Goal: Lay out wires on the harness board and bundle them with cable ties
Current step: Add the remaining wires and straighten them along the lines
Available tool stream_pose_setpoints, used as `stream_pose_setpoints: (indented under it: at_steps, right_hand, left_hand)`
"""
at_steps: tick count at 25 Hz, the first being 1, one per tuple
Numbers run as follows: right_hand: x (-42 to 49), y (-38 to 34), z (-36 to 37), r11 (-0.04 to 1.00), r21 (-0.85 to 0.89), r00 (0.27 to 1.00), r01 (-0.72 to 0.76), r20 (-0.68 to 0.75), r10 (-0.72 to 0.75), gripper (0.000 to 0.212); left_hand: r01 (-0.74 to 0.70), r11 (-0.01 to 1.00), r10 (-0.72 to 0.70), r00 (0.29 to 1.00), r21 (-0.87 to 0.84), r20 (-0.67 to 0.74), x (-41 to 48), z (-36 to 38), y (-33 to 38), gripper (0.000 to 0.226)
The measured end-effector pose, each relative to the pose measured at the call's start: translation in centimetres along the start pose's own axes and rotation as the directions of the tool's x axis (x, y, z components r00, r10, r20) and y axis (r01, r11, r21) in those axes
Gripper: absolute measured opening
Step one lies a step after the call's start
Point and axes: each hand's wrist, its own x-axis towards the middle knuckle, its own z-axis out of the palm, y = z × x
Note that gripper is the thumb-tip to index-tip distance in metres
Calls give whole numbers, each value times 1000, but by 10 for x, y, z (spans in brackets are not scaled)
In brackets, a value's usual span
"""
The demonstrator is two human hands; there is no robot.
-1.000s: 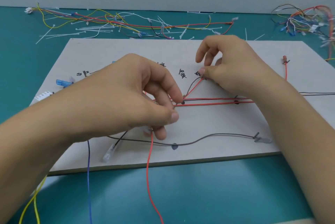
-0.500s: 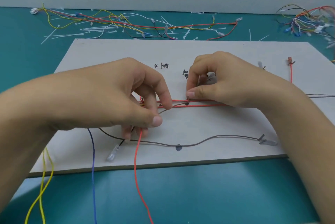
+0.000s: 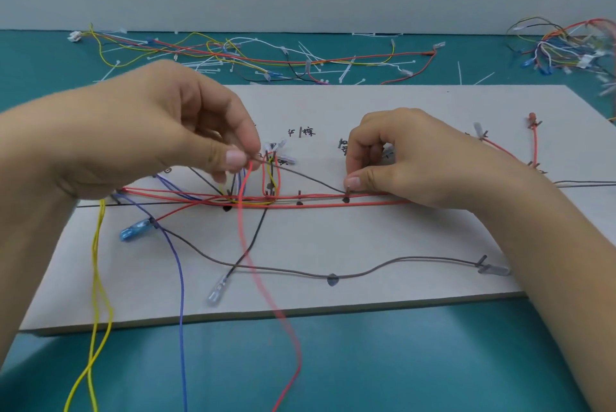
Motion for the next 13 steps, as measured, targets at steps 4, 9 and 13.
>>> stream_pose_setpoints:
  at_steps: [4,9,13]
  right_hand:
    - [-1,-1,0,999,19,1000,-25,5,25,14]
    - [-1,-1,0,999,35,999,-40,5,39,14]
    - [-1,-2,-1,998,38,999,-51,13,51,14]
  left_hand:
    - [30,994,-9,979,103,-202,8,7,-3,21]
    - [87,988,-48,958,125,-283,20,13,5,20]
    - [83,977,-26,960,196,-278,40,13,13,22]
